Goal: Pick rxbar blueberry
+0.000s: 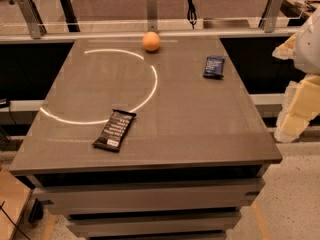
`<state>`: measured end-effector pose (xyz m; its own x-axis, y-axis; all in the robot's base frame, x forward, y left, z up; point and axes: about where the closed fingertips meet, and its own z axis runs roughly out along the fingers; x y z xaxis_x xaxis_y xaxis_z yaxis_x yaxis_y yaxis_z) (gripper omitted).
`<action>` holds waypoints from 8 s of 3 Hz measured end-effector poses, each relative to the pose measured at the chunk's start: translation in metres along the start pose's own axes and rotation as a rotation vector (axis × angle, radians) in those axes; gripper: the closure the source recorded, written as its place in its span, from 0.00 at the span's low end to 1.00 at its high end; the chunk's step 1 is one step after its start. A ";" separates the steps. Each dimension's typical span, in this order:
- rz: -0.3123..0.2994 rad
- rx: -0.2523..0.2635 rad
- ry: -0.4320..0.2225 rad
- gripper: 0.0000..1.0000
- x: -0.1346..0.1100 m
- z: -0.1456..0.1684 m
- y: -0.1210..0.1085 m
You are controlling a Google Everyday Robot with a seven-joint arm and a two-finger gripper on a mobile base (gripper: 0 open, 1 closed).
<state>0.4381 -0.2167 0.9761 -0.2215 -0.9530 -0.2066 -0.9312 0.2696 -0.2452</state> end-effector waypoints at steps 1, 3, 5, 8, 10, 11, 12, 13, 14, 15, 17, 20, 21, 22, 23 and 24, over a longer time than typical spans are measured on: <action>0.000 0.000 0.000 0.00 0.000 0.000 0.000; 0.027 0.043 -0.169 0.00 -0.014 -0.003 -0.019; 0.049 0.067 -0.355 0.00 -0.038 0.003 -0.049; 0.127 0.108 -0.586 0.00 -0.078 0.050 -0.109; 0.307 0.172 -0.763 0.00 -0.088 0.104 -0.190; 0.321 0.172 -0.773 0.00 -0.092 0.112 -0.196; 0.321 0.172 -0.772 0.00 -0.092 0.112 -0.196; 0.309 0.177 -0.713 0.00 -0.094 0.121 -0.196; 0.283 0.186 -0.653 0.00 -0.098 0.138 -0.198; 0.303 0.197 -0.648 0.00 -0.099 0.154 -0.206; 0.430 0.223 -0.749 0.00 -0.087 0.184 -0.232; 0.572 0.258 -0.777 0.00 -0.059 0.221 -0.264; 0.576 0.242 -0.757 0.18 -0.058 0.232 -0.265; 0.563 0.226 -0.743 0.42 -0.060 0.239 -0.264; 0.560 0.221 -0.741 0.64 -0.061 0.240 -0.264; 0.560 0.221 -0.741 0.87 -0.062 0.238 -0.264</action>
Offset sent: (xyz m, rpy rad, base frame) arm 0.0109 0.0043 0.0048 0.0980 -0.0333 0.0075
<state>0.7669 -0.1964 0.8279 -0.3084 -0.3681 -0.8772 -0.6528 0.7526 -0.0863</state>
